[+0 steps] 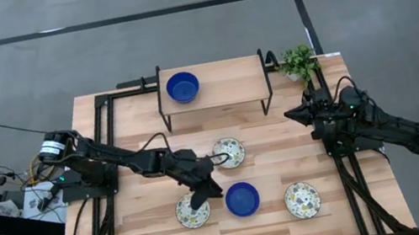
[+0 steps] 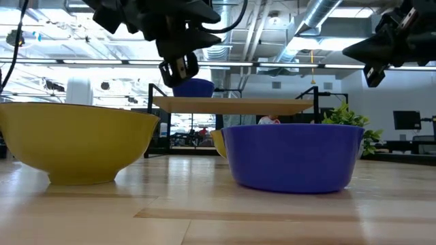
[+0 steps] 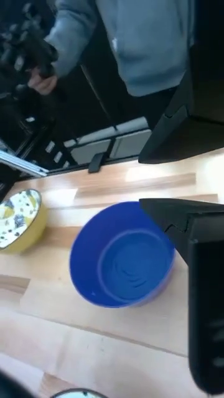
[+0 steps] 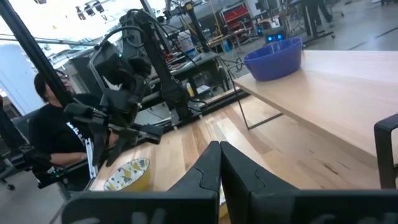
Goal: Pick & Place Mini bowls
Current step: Stack the blue bowl on the blue bowls on the shelf
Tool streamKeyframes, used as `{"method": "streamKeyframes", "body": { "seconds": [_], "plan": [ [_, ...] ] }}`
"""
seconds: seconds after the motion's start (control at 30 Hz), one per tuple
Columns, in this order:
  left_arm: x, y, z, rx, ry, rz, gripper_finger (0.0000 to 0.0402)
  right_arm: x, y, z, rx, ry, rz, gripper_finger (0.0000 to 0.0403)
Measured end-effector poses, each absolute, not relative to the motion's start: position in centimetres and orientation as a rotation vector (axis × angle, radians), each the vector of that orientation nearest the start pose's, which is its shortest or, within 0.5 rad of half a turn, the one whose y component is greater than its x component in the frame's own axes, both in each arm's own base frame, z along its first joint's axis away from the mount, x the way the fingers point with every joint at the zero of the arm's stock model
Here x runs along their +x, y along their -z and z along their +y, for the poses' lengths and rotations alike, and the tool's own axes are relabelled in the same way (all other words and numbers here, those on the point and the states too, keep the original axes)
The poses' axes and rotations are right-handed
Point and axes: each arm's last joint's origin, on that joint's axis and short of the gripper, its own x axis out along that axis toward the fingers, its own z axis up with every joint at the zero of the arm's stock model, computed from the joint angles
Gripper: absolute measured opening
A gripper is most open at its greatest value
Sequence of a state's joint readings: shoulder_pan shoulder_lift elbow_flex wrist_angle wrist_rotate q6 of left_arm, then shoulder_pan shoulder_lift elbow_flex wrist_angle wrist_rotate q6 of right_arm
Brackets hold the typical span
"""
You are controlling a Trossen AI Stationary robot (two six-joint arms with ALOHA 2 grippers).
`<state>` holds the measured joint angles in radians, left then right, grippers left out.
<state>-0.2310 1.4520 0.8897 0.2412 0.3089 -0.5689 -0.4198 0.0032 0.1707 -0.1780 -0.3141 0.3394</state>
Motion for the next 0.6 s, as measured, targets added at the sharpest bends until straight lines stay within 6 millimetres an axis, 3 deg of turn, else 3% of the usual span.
{"method": "streamKeyframes", "body": {
  "seconds": [0.37, 0.6],
  "plan": [
    [31.3, -26.8, -7.1, -0.709, 0.36, 0.35, 0.0099, 7.9, -20.3, -2.6, 0.338, 0.108, -0.004, 0.0],
    [31.3, -27.9, -8.9, -0.637, 0.275, 0.332, 0.0099, 7.9, -20.1, -2.6, 0.345, 0.113, 0.014, 0.0]
  ]
}}
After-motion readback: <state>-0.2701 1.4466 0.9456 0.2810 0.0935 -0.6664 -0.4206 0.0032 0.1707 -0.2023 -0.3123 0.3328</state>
